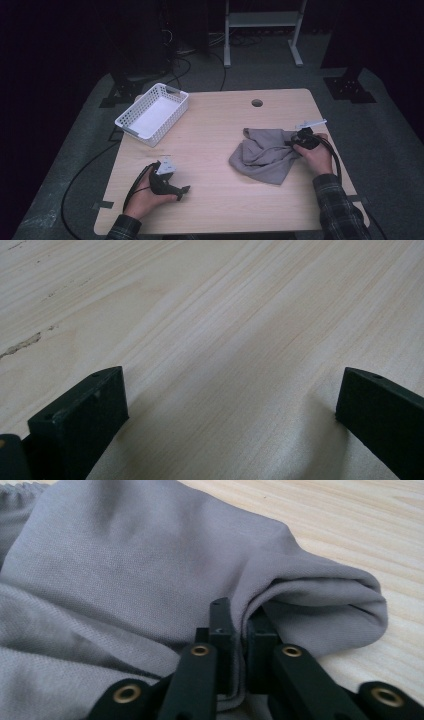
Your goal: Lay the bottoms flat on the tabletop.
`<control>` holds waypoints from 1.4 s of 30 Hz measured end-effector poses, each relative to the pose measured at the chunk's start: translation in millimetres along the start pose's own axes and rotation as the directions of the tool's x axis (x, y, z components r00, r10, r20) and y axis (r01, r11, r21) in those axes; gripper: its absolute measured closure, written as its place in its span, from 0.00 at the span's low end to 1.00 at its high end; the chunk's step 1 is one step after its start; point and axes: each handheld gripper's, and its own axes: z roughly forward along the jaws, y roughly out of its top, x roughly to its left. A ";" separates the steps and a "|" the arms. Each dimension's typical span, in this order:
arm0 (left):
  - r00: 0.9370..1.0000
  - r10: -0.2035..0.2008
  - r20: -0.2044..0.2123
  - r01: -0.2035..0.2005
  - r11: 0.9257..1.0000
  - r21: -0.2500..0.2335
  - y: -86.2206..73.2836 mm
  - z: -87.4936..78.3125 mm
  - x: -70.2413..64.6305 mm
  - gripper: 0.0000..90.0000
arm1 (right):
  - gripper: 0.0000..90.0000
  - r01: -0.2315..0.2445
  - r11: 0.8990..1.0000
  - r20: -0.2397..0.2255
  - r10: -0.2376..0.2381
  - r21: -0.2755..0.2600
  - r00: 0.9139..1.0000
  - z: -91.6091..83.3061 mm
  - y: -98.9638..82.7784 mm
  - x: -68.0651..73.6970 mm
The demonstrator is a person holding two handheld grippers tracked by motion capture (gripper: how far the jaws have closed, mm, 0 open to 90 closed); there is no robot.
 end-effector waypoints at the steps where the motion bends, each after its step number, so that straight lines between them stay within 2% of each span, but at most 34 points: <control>1: 1.000 0.000 0.000 0.000 1.000 0.000 0.0 0.0 0.0 0.00 | 0.88 0.002 1.000 -0.001 -0.002 0.000 1.000 -0.3 0.1 0.6; 5: 1.000 0.000 0.000 0.000 1.000 0.000 0.0 0.0 0.0 0.00 | 0.73 0.001 1.000 0.017 0.000 -0.016 1.000 -9.5 4.4 0.9; 10: 1.000 0.000 0.000 0.000 1.000 0.000 0.0 0.0 0.0 0.00 | 0.70 -0.006 0.996 0.033 0.009 -0.088 0.999 -35.6 11.4 -3.2; 12: 1.000 0.000 0.000 0.000 1.000 0.000 0.0 0.0 0.0 0.00 | 0.70 -0.011 0.993 0.026 0.014 -0.119 1.000 -46.6 14.0 -2.7; 16: 1.000 0.000 0.000 0.000 1.000 0.001 0.0 0.0 0.0 0.00 | 0.68 0.001 0.986 -0.026 -0.006 -0.168 1.000 -58.7 18.1 7.0; 22: 1.000 0.000 0.000 0.000 1.000 0.001 0.0 -0.1 0.0 0.00 | 0.62 0.072 0.982 -0.105 -0.091 -0.174 0.990 -58.3 21.2 34.3; 28: 1.000 -0.003 0.000 0.003 1.000 -0.001 0.0 0.1 -0.1 0.00 | 0.57 0.134 0.975 -0.193 -0.169 -0.179 0.967 -49.5 25.8 62.3; 32: 1.000 -0.003 0.001 0.003 1.000 -0.001 0.0 0.0 -0.1 0.00 | 0.56 0.172 0.969 -0.234 -0.212 -0.178 0.949 -42.7 29.0 80.6; 36: 1.000 -0.003 0.000 0.003 1.000 -0.002 0.0 0.1 -0.1 0.00 | 0.55 0.222 0.960 -0.264 -0.262 -0.173 0.928 -35.7 31.3 97.5; 39: 1.000 -0.003 0.000 0.003 1.000 -0.002 0.0 0.1 -0.2 0.00 | 0.55 0.250 0.954 -0.277 -0.289 -0.166 0.917 -30.2 32.4 108.3; 42: 1.000 -0.003 0.000 0.003 1.000 -0.002 0.0 0.1 -0.2 0.00 | 0.55 0.263 0.952 -0.289 -0.299 -0.159 0.909 -24.1 32.9 117.6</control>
